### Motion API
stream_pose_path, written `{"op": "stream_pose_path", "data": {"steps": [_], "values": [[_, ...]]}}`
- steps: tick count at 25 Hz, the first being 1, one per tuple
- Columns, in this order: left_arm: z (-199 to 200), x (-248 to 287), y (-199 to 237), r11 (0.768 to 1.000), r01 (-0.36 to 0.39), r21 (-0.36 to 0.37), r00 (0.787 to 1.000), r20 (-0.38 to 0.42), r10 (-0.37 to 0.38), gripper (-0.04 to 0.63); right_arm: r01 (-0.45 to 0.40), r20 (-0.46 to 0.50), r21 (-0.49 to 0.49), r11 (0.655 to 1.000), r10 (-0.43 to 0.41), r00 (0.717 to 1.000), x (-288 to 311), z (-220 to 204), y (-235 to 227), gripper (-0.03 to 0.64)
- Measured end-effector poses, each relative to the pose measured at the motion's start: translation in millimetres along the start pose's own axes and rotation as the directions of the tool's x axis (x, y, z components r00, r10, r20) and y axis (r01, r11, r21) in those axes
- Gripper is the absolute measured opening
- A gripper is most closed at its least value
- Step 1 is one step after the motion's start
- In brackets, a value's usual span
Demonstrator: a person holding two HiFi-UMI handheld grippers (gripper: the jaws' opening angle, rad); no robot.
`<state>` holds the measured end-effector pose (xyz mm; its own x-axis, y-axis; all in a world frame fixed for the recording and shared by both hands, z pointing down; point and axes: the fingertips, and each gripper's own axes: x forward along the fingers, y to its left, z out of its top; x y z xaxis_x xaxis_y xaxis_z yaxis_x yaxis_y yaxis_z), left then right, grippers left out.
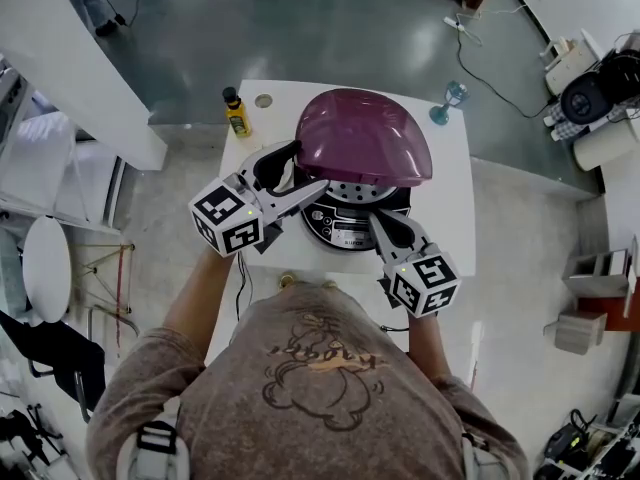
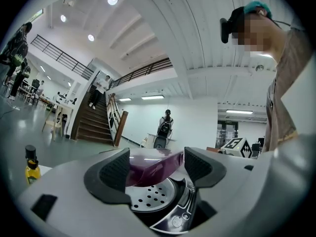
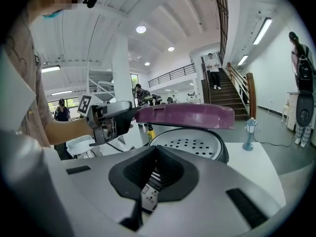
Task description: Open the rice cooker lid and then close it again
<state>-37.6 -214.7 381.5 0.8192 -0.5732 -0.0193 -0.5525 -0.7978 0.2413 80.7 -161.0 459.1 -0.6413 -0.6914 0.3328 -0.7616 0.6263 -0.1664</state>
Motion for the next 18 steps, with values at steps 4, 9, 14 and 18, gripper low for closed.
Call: {"op": "stream_pose_path", "data": {"steps": [4,9,14,18], "values": [[-5.8,-1.5,-1.4,1.0,0.003,-0.001,1.0,-0.019,-0.003,0.347,0.0,0.004,0.013,1.0,0.0,1.0,-1.0,1.3,-1.2,0.005],[-16.3,-3.5,-2.9,1.0,0.003,-0.008,0.999,-0.035,-0.003,0.345,-0.004,0.003,0.013,1.0,0.004,1.0,-1.0,-0.6,0.1,0.005],[-25.6,-6.0,-3.1,0.999,-0.004,-0.032,0.999,-0.042,0.003,0.345,-0.008,0.0,0.012,1.0,0.008,1.0,0.3,-0.9,1.0,0.005],[-33.1,-6.9,-3.7,0.999,-0.011,-0.042,0.999,-0.053,0.009,0.347,-0.016,-0.006,0.009,1.0,0.016,1.0,1.3,-1.1,2.5,0.005]]}}
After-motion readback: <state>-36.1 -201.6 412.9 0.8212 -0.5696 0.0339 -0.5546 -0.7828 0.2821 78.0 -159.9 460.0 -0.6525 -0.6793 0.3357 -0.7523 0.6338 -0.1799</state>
